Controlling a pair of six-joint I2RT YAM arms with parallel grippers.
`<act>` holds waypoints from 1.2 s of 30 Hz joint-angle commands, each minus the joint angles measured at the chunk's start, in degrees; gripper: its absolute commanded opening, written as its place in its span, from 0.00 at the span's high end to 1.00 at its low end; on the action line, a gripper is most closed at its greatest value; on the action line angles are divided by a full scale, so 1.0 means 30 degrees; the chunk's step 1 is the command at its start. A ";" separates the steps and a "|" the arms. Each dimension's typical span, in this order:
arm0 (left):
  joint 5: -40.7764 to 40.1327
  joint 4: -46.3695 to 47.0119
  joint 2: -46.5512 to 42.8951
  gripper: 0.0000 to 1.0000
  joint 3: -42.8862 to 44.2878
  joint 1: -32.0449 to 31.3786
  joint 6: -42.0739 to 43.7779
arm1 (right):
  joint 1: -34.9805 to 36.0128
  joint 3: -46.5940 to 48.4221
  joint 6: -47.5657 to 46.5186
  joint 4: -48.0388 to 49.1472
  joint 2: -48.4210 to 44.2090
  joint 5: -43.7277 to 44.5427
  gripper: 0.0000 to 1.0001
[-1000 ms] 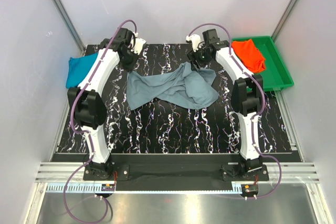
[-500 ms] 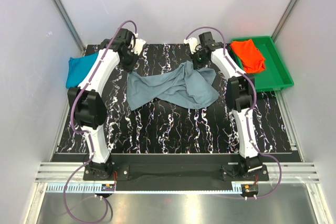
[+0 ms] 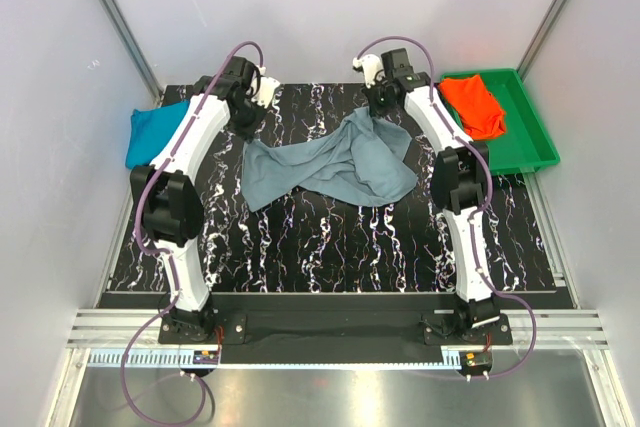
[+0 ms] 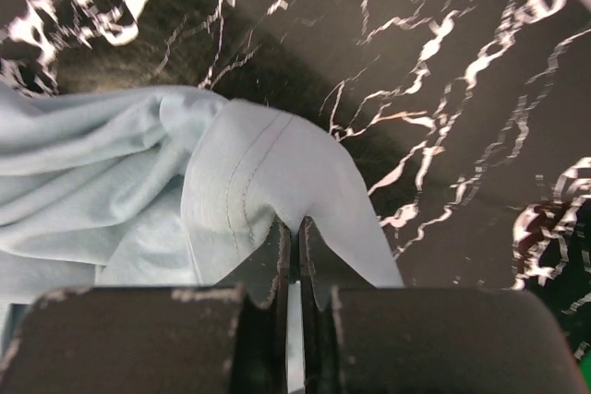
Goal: Fold and stack the t-shirts
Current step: Flatten the tshirt out
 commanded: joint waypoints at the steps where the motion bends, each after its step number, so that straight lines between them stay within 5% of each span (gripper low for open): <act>1: -0.0270 0.0425 -0.1045 1.00 0.0224 -0.0049 0.0165 | 0.0128 0.1156 0.0707 0.1166 -0.2435 0.0503 0.99; 15: -0.3285 0.2123 -0.1601 1.00 0.4498 0.1004 0.1832 | -0.0341 0.1715 0.1294 0.2629 -0.5540 0.3956 1.00; 24: -0.4983 0.6662 -0.2541 1.00 0.6433 0.1239 0.5431 | -0.0896 0.3085 0.0853 0.3158 -0.6511 0.6155 1.00; 36: -0.5252 1.1175 -0.5636 1.00 0.5501 0.1474 0.6055 | -0.0956 0.4233 0.1644 0.3775 -0.9289 0.7036 1.00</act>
